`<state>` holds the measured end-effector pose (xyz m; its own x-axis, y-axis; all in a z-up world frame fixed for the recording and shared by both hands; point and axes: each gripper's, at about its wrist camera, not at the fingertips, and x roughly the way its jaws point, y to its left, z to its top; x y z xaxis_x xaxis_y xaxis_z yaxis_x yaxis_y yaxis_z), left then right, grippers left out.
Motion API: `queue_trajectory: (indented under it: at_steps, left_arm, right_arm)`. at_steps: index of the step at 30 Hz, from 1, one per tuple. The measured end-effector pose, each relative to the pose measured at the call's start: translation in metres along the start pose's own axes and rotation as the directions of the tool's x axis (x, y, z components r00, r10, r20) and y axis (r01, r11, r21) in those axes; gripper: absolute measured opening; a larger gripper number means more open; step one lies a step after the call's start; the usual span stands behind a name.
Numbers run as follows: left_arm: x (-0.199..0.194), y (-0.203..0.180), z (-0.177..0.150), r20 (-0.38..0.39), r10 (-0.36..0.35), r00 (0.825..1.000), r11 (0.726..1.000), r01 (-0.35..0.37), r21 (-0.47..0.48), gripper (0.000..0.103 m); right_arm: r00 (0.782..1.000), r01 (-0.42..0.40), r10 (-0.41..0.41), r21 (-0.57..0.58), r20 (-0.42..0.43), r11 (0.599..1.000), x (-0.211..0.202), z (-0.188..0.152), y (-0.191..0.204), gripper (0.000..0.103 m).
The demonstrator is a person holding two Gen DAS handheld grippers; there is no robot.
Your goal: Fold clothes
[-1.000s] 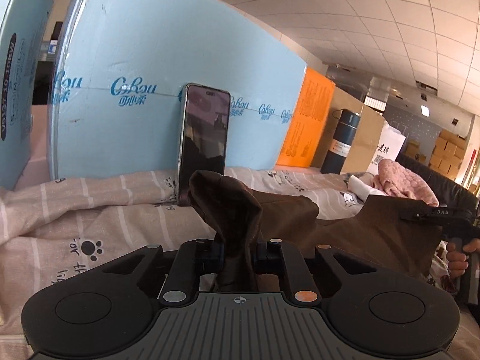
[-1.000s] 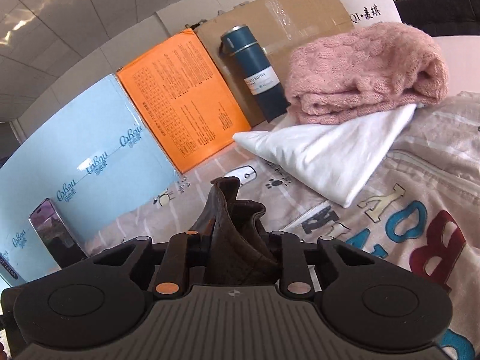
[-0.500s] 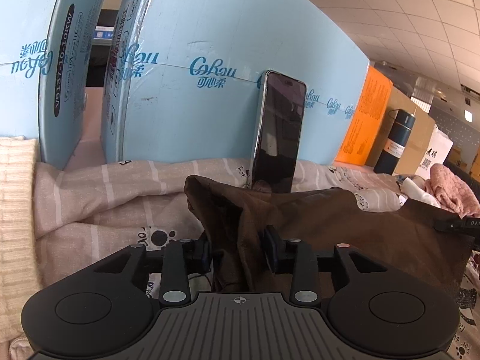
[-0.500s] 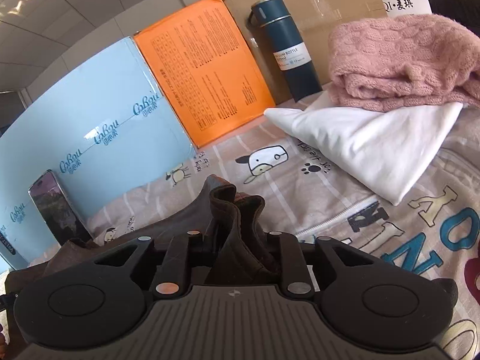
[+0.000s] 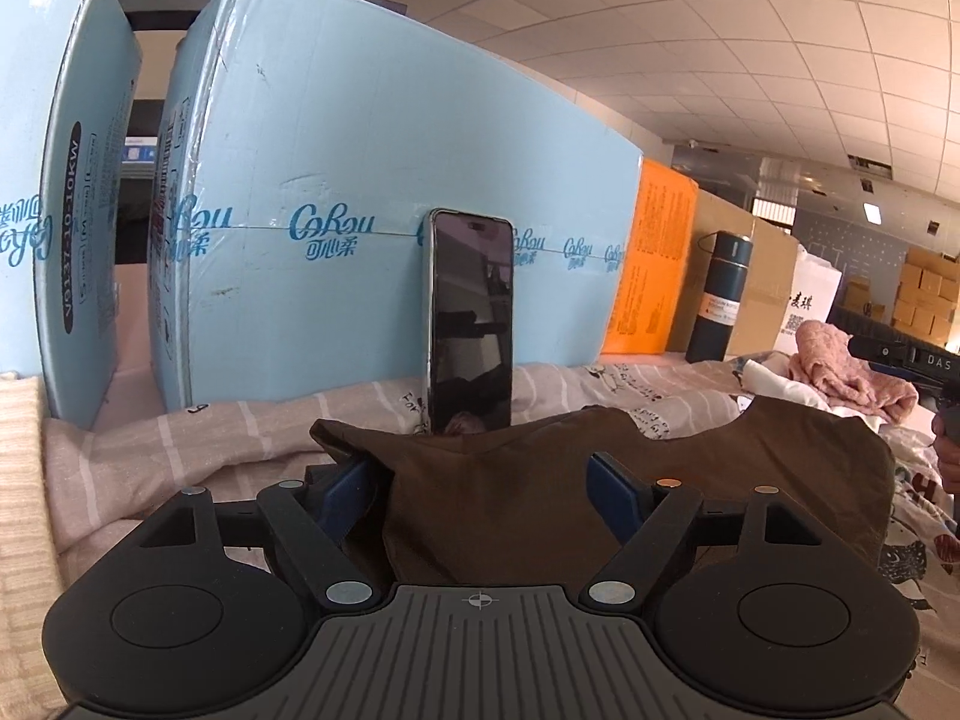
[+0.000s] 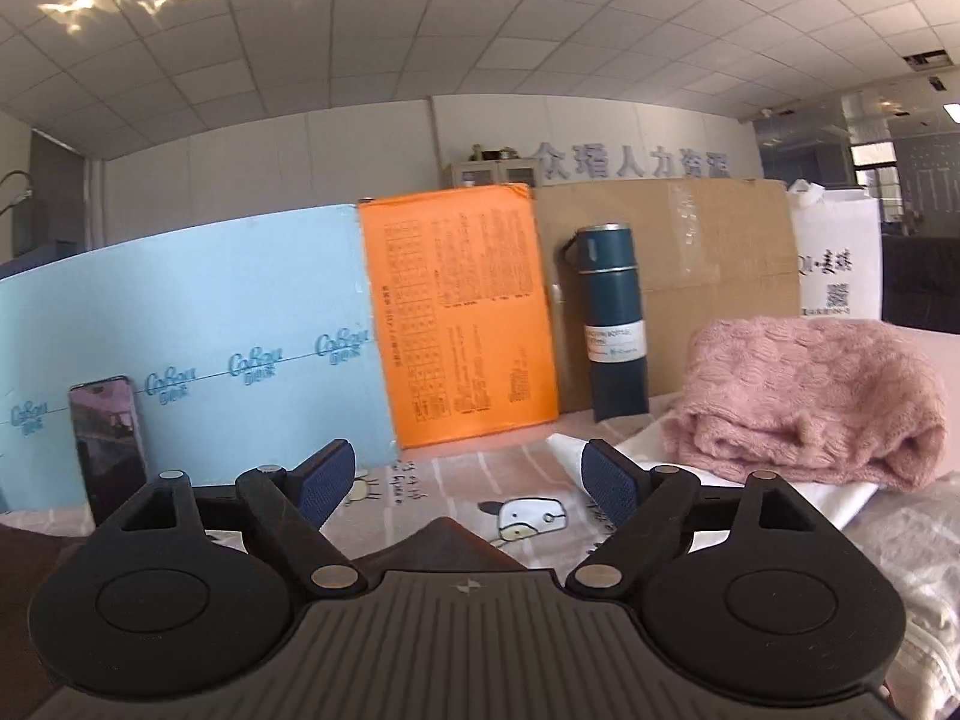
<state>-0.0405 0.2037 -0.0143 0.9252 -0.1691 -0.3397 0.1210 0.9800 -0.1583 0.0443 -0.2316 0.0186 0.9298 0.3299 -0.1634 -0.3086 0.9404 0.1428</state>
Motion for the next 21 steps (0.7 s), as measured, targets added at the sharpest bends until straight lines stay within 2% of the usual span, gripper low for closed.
queue_trajectory:
  at_steps: [1,2,3,5,10,14,15,18,20,21]
  left_arm:
    - [0.004,-0.001,0.000,-0.012,0.028,1.000,1.000,-0.028,0.014,0.046]
    - [0.007,-0.002,0.000,-0.024,0.060,0.998,0.998,-0.059,0.034,0.017]
    - [0.008,-0.002,-0.001,-0.027,0.073,0.997,0.997,-0.072,0.042,0.009]
    - [0.003,-0.001,-0.001,-0.005,0.060,0.998,0.997,-0.060,0.046,0.004]
    - [-0.028,-0.025,0.002,0.092,-0.068,0.993,0.986,0.052,0.159,0.003]
    - [-0.055,-0.052,-0.004,0.126,-0.157,0.979,0.946,0.112,0.305,0.003]
    - [-0.060,-0.056,-0.007,0.125,-0.175,0.977,0.937,0.127,0.325,0.003]
    - [-0.068,-0.065,-0.013,0.104,-0.224,0.969,0.915,0.172,0.364,0.003]
    - [-0.070,-0.070,-0.015,0.062,-0.261,0.963,0.897,0.218,0.385,0.003]
    - [-0.070,-0.072,-0.017,0.043,-0.271,0.962,0.890,0.233,0.392,0.003]
  right_arm:
    - [0.994,-0.109,0.108,-0.038,-0.033,0.993,0.005,0.004,0.006,0.089]
    - [0.975,-0.217,0.212,-0.072,-0.070,0.973,0.011,0.007,0.013,0.093]
    - [0.945,-0.320,0.310,-0.102,-0.101,0.942,0.017,0.008,0.021,0.095]
    - [0.886,-0.458,0.436,-0.149,-0.156,0.876,0.032,0.009,0.040,0.095]
    - [0.749,-0.658,0.580,-0.263,-0.320,0.705,0.073,0.004,0.094,0.097]
    - [0.691,-0.722,0.609,-0.383,-0.389,0.576,0.090,-0.005,0.125,0.097]
    - [0.681,-0.732,0.610,-0.413,-0.405,0.542,0.093,-0.007,0.131,0.097]
    - [0.626,-0.774,0.624,-0.474,-0.468,0.421,0.101,-0.018,0.145,0.097]
    - [0.604,-0.786,0.628,-0.493,-0.490,0.372,0.104,-0.023,0.154,0.097]
    - [0.594,-0.794,0.635,-0.489,-0.494,0.362,0.107,-0.025,0.157,0.097]
